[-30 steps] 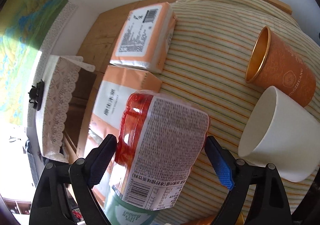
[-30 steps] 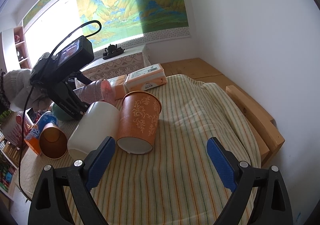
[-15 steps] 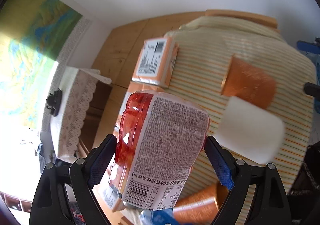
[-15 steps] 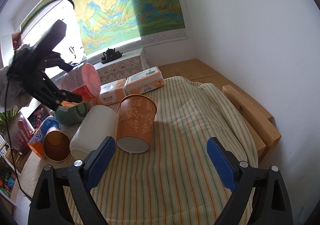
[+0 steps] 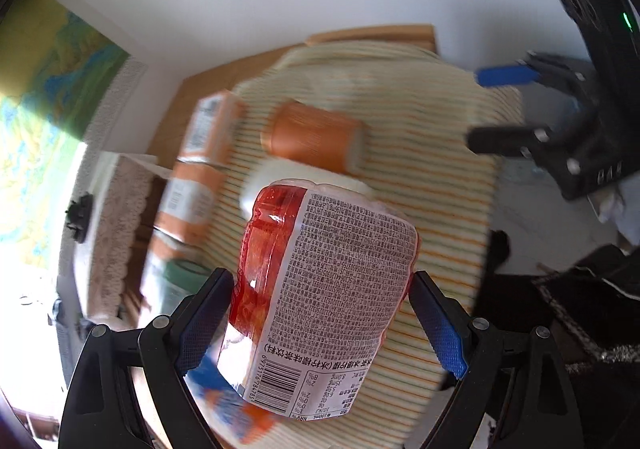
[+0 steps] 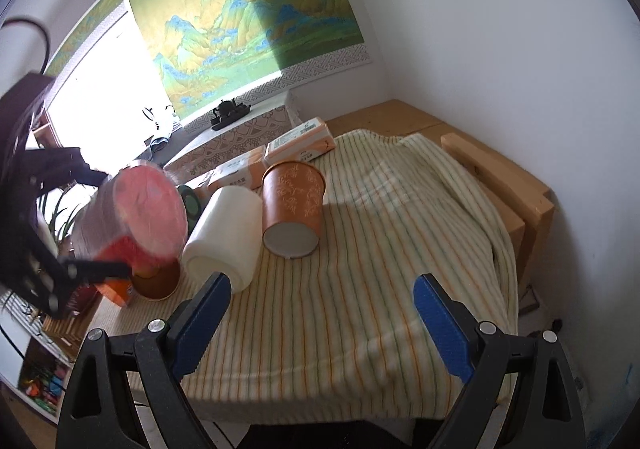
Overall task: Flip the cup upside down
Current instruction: 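Carry the tub toward the right gripper while the right gripper closes on it, then rotate the held tub with the right gripper so its lid faces up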
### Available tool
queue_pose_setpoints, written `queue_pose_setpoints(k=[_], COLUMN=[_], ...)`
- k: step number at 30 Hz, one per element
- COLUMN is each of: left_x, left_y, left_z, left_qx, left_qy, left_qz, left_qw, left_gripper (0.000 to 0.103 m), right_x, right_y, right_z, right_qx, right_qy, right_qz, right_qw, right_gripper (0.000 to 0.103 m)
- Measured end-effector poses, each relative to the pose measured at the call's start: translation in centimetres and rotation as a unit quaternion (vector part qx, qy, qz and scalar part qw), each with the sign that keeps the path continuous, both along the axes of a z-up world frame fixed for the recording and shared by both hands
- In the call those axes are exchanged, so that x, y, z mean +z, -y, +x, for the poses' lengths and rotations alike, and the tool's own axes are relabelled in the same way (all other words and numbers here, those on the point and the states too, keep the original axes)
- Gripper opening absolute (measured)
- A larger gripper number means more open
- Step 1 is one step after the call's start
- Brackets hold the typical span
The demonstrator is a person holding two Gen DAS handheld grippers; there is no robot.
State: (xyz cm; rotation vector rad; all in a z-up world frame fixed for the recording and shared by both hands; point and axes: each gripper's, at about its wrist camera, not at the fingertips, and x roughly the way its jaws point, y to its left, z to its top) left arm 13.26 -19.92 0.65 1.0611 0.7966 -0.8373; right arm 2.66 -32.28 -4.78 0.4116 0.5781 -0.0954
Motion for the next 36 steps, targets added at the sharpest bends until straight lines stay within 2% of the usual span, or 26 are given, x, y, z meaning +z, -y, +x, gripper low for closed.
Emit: queue_pose_setpoints(k=[3,8,16,21,25,29,32,36], left_x=[-2.1,-4.2,-4.8,-5.7,-5.5,-4.4,-3.1,-1.3], left_y=[-0.6,-0.9,-1.1,-1.3,-2.0,-3.3,-5.1,-9.1], left_z=[-0.8,-0.8,-0.3,0.3,1.0,0.5,-0.4,-1.5], left_qx=[0.010,0.026,0.036,0.046,0.060,0.061,0.061,0.084], left_qy=[-0.009,-0.042,-0.046,-0.055,-0.067,-0.059,-0.042,-0.020], left_qz=[0.009,-0.006,-0.003,0.007,-0.011,-0.027,-0.047,-0.094], left_qw=[0.9999,0.9988,0.9983,0.9974,0.9959,0.9960,0.9962,0.9918], left_gripper=[0.091,0.091,0.091,0.092,0.095,0.096,0.096,0.096], right_x=[0.2,0.8,0.5,-0.1,-0.5,-0.8,-0.8,-0.8], right_y=[-0.6,-1.6,-2.3,-2.8,-3.1,-3.5,-4.2,-6.0], right_z=[-0.5,-1.2,-1.0,-0.6,-0.3,0.5,1.1,1.9], right_qx=[0.015,0.026,0.042,0.050,0.058,0.065,0.063,0.068], right_qy=[-0.004,-0.004,-0.012,-0.020,-0.028,-0.046,-0.058,-0.081], right_qz=[-0.004,-0.022,0.002,0.038,0.066,0.121,0.159,0.205], right_qw=[1.000,0.999,0.999,0.998,0.996,0.989,0.984,0.973], right_gripper=[0.090,0.090,0.091,0.091,0.091,0.091,0.091,0.091])
